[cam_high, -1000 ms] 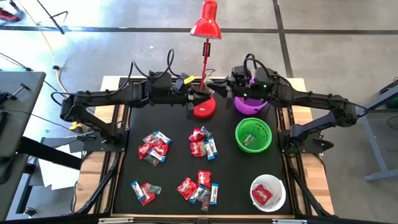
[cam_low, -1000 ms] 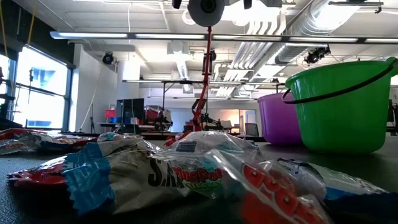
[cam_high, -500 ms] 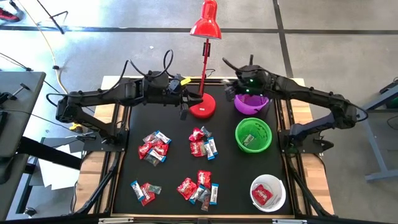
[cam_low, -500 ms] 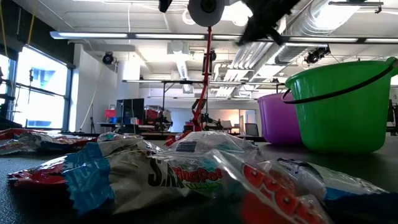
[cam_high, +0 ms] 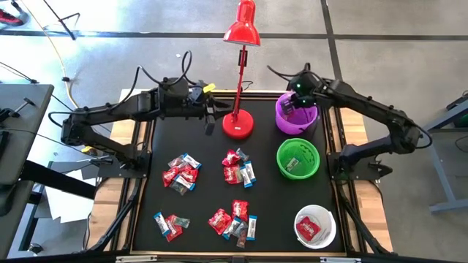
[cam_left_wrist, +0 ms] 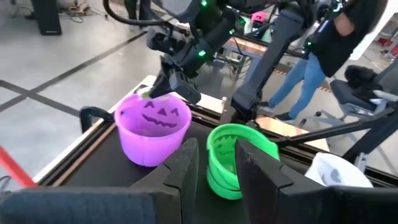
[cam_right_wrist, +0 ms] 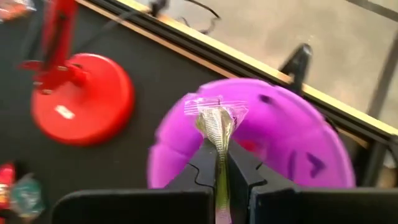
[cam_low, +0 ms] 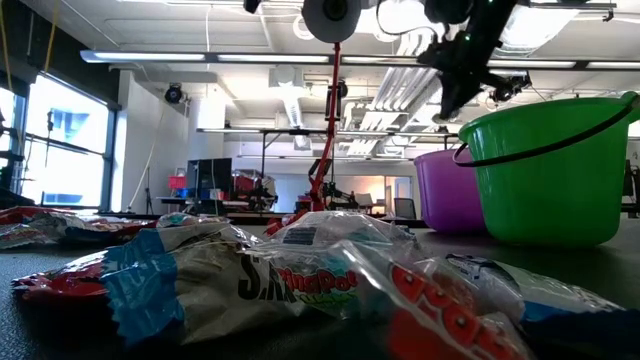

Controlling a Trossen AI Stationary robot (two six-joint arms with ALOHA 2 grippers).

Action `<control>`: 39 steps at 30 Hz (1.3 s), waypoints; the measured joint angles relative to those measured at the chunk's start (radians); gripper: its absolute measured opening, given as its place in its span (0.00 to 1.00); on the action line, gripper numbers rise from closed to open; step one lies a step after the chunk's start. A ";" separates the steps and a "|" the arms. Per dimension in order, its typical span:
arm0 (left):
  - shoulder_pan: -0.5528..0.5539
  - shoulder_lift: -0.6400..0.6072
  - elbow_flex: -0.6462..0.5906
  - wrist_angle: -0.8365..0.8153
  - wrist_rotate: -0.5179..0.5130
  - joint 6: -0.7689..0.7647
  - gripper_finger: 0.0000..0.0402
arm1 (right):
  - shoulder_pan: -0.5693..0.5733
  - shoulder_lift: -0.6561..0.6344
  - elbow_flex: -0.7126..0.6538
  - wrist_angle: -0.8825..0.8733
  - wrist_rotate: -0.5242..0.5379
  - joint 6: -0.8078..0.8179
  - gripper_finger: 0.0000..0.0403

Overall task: Organize candy in baskets
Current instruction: Put the green gummy into the violet bucket, then put the orange gummy into the violet bucket

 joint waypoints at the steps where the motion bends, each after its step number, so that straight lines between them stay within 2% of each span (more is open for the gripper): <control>1: 0.005 -0.003 0.000 -0.009 -0.005 0.006 0.24 | -0.015 0.000 0.000 -0.007 -0.004 -0.008 0.01; 5: 0.018 -0.007 0.000 -0.010 -0.035 0.018 0.24 | -0.067 0.000 0.000 -0.011 -0.082 -0.072 0.04; 8: 0.028 -0.007 0.000 -0.022 -0.035 0.028 0.24 | -0.089 0.000 0.000 -0.013 -0.151 -0.104 0.11; 15: 0.049 -0.007 0.000 -0.121 -0.039 0.037 0.24 | -0.096 0.000 0.000 -0.061 -0.157 -0.110 0.34; 19: 0.073 -0.008 0.000 -0.143 -0.050 0.060 0.24 | -0.096 0.000 0.000 -0.067 -0.169 -0.058 0.42; 22: 0.088 -0.008 0.000 -0.195 -0.054 0.047 0.24 | -0.094 0.000 0.000 -0.067 -0.263 -0.009 0.43; 25: 0.103 -0.013 0.000 -0.345 -0.063 0.076 0.24 | -0.062 0.000 0.000 -0.058 -0.337 -0.005 0.42; 27: 0.111 -0.014 -0.001 -0.466 -0.125 0.099 0.24 | -0.028 0.000 0.000 -0.050 -0.342 -0.006 0.41; 30: 0.132 -0.014 -0.058 -0.568 -0.290 0.097 0.24 | 0.026 0.000 0.000 -0.042 -0.342 -0.024 0.40; 33: 0.181 -0.012 -0.151 -0.547 -0.321 0.097 0.23 | 0.061 0.000 0.000 -0.029 -0.343 -0.038 0.39; 36: 0.251 0.015 -0.243 -0.417 -0.252 0.089 0.23 | 0.072 0.000 0.000 -0.009 -0.343 -0.059 0.39; 39: 0.331 0.069 -0.304 -0.342 -0.230 0.047 0.23 | 0.066 0.000 0.001 0.002 -0.352 -0.065 0.39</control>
